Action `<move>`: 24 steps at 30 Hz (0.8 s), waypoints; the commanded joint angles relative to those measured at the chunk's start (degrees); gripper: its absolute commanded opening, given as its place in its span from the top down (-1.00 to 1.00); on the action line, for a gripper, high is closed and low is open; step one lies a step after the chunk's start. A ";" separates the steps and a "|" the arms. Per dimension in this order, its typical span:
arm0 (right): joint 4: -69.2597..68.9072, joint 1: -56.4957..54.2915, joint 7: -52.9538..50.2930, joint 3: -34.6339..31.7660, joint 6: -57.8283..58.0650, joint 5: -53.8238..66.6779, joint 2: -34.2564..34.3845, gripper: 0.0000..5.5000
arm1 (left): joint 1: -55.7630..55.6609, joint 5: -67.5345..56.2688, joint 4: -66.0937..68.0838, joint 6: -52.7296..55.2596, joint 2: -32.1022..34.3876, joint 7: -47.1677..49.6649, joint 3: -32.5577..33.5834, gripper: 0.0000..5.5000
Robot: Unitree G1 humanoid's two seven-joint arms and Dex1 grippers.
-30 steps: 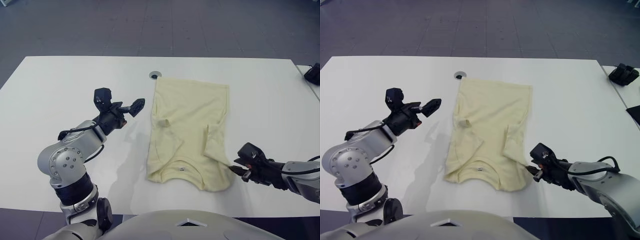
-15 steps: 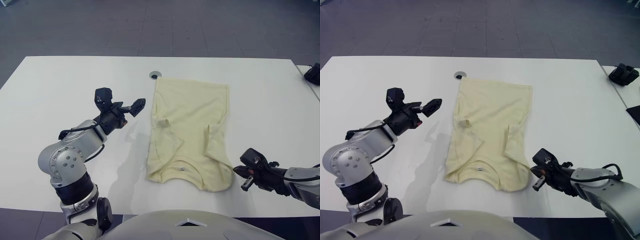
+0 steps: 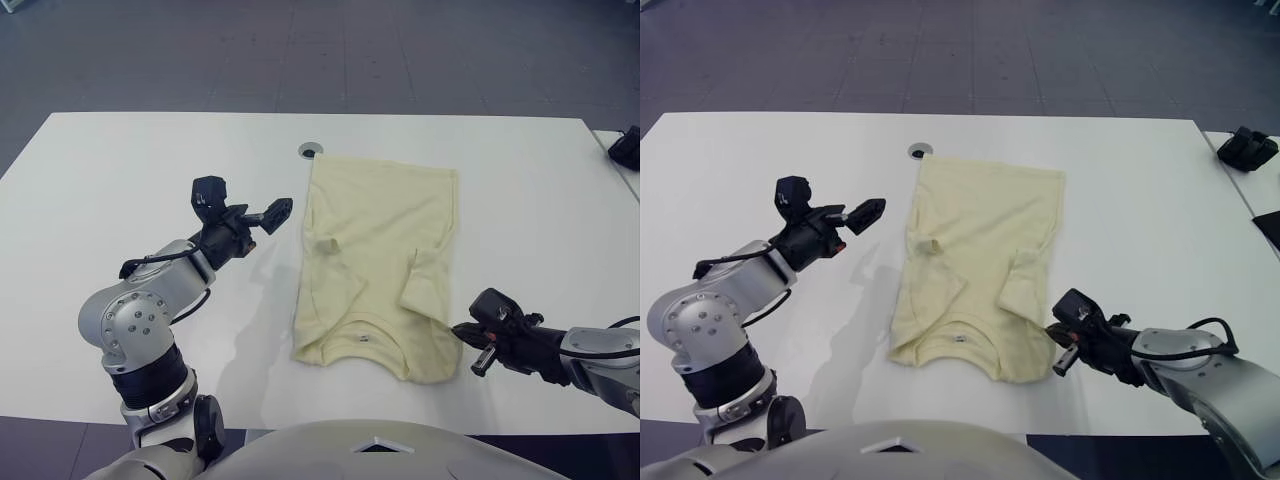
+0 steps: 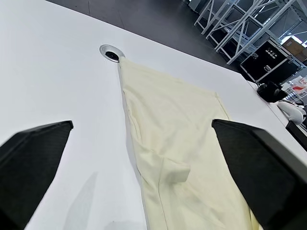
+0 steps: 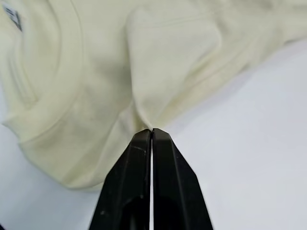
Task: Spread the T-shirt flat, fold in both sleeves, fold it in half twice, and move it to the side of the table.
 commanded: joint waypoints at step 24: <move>8.01 -6.55 -4.72 -5.59 5.12 4.82 5.76 -0.20 | -0.77 0.42 3.51 -0.27 8.34 -5.26 -2.20 -0.96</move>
